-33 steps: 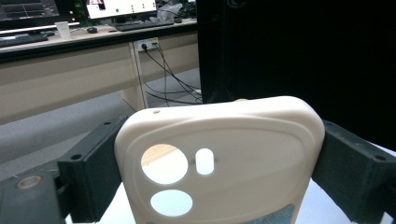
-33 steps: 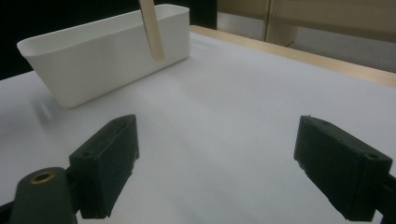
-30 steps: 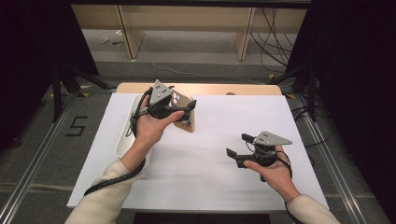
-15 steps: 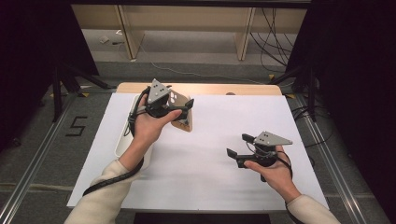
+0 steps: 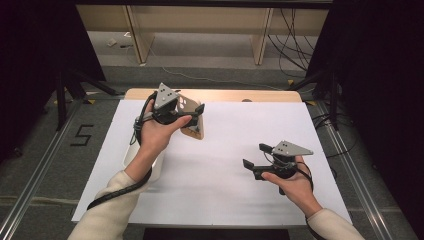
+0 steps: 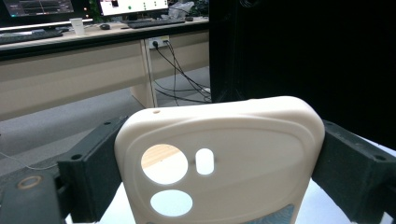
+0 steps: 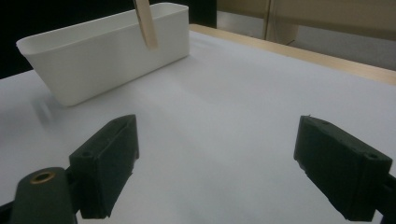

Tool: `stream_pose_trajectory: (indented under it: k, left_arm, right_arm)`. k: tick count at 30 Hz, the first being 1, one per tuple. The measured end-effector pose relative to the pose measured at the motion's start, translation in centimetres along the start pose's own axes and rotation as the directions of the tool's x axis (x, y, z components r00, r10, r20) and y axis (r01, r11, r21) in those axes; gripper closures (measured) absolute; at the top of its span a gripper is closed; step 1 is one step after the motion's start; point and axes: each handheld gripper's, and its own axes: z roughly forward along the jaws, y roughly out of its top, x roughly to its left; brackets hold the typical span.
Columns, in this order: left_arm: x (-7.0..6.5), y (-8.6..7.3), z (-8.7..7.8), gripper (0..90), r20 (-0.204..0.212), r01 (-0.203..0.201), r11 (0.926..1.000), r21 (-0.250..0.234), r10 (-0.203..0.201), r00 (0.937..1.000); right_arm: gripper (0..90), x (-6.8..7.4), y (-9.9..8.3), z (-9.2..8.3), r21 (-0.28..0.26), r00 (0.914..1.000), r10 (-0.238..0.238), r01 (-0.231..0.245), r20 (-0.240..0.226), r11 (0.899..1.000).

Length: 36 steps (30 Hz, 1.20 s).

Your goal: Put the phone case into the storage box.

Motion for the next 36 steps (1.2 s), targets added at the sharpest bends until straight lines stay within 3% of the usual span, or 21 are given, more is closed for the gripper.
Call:
stream_pose_trajectory:
  k: [36]
  left_arm:
    - [2.7,1.0,-1.6,10.2,-0.083,0.007,0.9999,-0.016,-0.008,0.9965]
  right_arm:
    - [14.9,0.0,-0.1,0.1,0.002,0.9999,0.008,-0.008,-0.007,1.0]
